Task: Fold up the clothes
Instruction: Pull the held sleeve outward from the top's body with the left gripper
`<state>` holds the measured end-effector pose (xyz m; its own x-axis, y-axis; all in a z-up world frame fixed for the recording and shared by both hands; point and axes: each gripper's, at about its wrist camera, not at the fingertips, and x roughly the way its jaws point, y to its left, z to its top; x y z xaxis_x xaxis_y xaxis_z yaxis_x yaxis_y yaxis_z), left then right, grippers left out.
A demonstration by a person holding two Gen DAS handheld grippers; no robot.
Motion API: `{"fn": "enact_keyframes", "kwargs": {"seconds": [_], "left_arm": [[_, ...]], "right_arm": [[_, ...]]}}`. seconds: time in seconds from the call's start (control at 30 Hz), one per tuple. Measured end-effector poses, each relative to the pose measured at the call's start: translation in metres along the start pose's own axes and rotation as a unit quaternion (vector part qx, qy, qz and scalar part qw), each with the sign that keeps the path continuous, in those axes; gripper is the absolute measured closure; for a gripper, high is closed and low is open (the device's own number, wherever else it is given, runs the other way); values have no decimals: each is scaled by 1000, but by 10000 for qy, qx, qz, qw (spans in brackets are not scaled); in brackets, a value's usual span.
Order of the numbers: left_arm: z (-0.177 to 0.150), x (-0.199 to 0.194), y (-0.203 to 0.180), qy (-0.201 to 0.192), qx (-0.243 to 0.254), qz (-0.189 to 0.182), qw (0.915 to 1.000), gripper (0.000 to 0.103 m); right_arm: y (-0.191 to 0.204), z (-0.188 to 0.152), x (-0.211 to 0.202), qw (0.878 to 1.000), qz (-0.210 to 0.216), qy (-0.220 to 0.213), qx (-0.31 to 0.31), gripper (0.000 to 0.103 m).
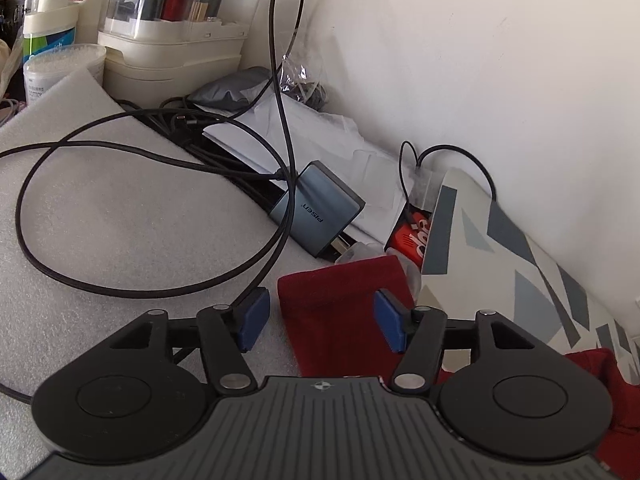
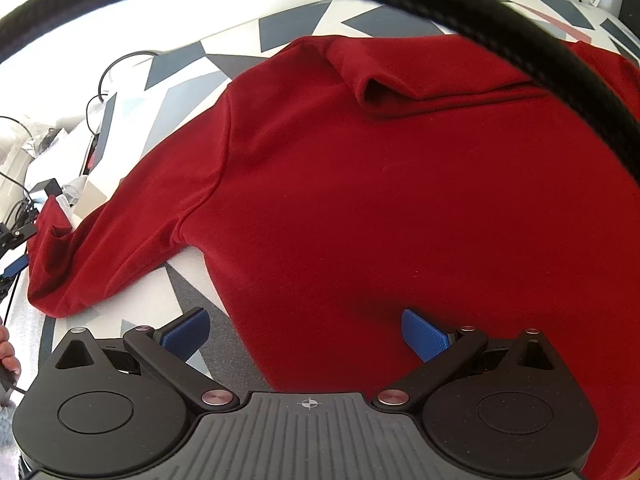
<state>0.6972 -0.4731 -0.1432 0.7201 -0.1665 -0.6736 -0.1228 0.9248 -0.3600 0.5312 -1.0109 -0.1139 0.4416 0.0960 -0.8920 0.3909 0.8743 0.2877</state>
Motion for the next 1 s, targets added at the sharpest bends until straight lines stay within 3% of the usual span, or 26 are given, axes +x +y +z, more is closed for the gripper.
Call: {"fn": "enact_keyframes", "kwargs": {"seconds": [0.03, 0.1, 0.13, 0.2, 0.4, 0.53, 0.63, 0.8, 0.9, 1.0], "left_arm": [[0, 1, -1, -16, 33, 5, 10000, 44], [0, 2, -2, -3, 42, -30, 10000, 71], [1, 3, -1, 37, -13, -104, 9999, 89], [2, -1, 0, -9, -126, -219, 9997, 93], [11, -50, -10, -945, -146, -360, 9948, 95], [16, -111, 1, -2019, -522, -129, 9779, 95], [4, -140, 21, -2305, -1023, 229, 9674, 95], [-33, -138, 50, -1695, -1426, 823, 9717, 95], [-49, -129, 64, -1390, -1545, 1018, 9729, 95], [-50, -128, 66, -1374, -1554, 1030, 9728, 95]], "right_arm": [[0, 0, 0, 10000, -4, 9, -10, 1], [-1, 0, 0, 10000, -15, 26, -6, 1], [-2, 0, -1, 10000, -18, 27, 6, 1], [-3, 0, -1, 10000, -24, 26, 35, 1], [0, 2, -1, 10000, -21, 24, 48, 1], [12, 5, 0, 9999, 99, -12, -99, 1], [26, 4, 4, 9993, 210, 27, -308, 1], [39, -1, 12, 9984, 233, 109, -511, 1], [41, -2, 12, 9982, 198, 92, -566, 1], [40, -3, 8, 9981, 236, 60, -561, 1]]}}
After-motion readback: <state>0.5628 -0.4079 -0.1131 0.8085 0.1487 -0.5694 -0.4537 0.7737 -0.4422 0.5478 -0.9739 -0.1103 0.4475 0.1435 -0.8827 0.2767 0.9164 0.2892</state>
